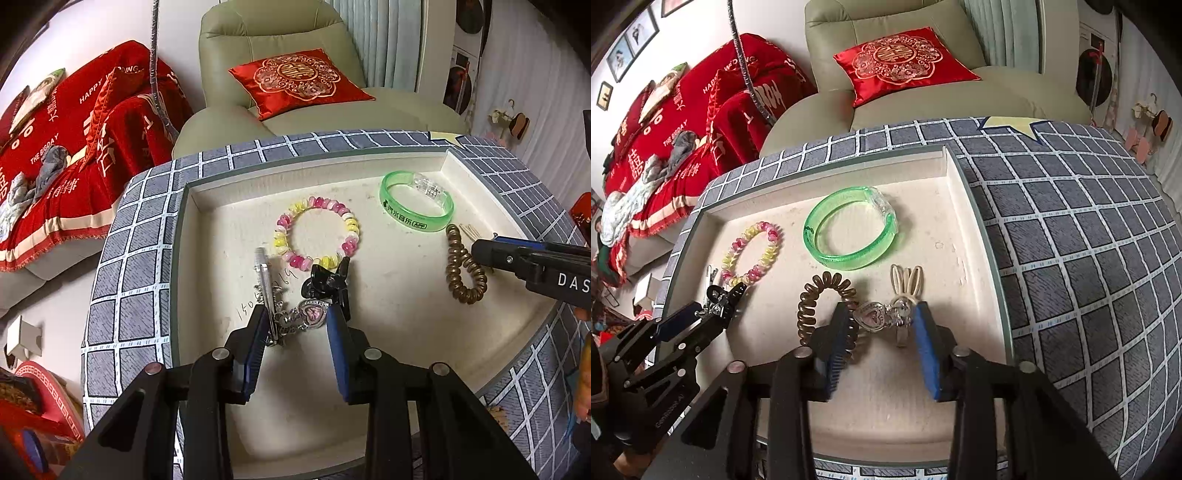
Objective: Organize jewelry
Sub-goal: 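Lower the pendants into the tray and open both tools, then move both open tools toward the braided bracelet and yellow hair tie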
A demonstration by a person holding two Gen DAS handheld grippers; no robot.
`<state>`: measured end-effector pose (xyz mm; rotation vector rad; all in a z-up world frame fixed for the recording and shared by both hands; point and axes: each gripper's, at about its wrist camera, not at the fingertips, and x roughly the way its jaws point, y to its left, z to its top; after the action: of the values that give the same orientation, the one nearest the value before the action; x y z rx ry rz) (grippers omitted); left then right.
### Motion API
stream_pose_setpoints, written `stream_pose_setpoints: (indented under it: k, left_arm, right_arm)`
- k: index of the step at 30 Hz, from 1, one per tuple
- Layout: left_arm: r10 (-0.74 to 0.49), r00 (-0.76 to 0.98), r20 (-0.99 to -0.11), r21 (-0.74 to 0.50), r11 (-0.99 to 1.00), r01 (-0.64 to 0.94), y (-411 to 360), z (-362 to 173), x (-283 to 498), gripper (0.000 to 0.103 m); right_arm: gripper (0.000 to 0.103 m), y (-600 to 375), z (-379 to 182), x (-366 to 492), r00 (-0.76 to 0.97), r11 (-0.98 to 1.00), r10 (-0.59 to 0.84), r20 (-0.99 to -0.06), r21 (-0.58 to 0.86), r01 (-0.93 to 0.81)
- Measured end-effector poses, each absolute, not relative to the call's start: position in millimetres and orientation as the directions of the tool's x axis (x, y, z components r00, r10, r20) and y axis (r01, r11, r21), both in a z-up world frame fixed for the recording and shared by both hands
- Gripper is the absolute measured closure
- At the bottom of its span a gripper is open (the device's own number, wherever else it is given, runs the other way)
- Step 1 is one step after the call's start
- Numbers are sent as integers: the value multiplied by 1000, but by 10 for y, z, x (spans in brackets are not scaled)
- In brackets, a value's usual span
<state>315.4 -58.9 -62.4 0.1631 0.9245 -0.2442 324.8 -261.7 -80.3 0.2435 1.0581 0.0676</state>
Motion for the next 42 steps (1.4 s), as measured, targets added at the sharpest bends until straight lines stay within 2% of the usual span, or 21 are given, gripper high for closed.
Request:
stream_pose_setpoints:
  k: [8,21,22,23,24,26,35,37,38,39,42]
  left_arm:
    - [-134,603,-786,40,963,266,-586,-553,3121,55]
    - [-135,619,-774,27,969,245,-564,-439,3093,54]
    - [-131,625,-770,32,970,242,-559,-422,3090,50]
    - [-125,632,-765,38,971,237,-554,-404,3086,25]
    - [-121,644,-756,41,972,231,-543,-384,3075,6]
    - [-124,680,-722,45,973,225,-527,-303,3023,6]
    - [-151,662,-734,5,974,228,-490,-258,3014,6]
    - [-153,659,-736,-7,976,218,-462,-252,2991,5]
    - [-153,657,-738,-13,977,214,-450,-251,2975,0]
    - [-152,655,-740,-16,978,210,-440,-255,2968,0]
    - [-159,660,-734,-21,977,212,-412,-234,2904,0]
  right_arm:
    - [22,-2622,-686,3178,522,951,236,-820,306,51]
    - [21,-2613,-392,2941,573,937,260,-777,347,46]
    - [21,-2614,-377,2929,572,938,260,-778,345,43]
    - [21,-2616,-366,2921,572,939,258,-778,342,42]
    - [21,-2619,-348,2909,574,940,256,-778,340,41]
    - [21,-2634,-319,2877,580,938,256,-773,343,42]
    - [21,-2629,-219,2741,590,937,258,-765,346,38]
    - [12,-2617,-189,2699,593,937,263,-761,347,30]
    - [9,-2623,-177,2692,596,935,271,-756,354,23]
    - [2,-2618,-157,2667,601,933,280,-748,361,14]
    - [0,-2597,-93,2586,618,934,281,-734,358,2]
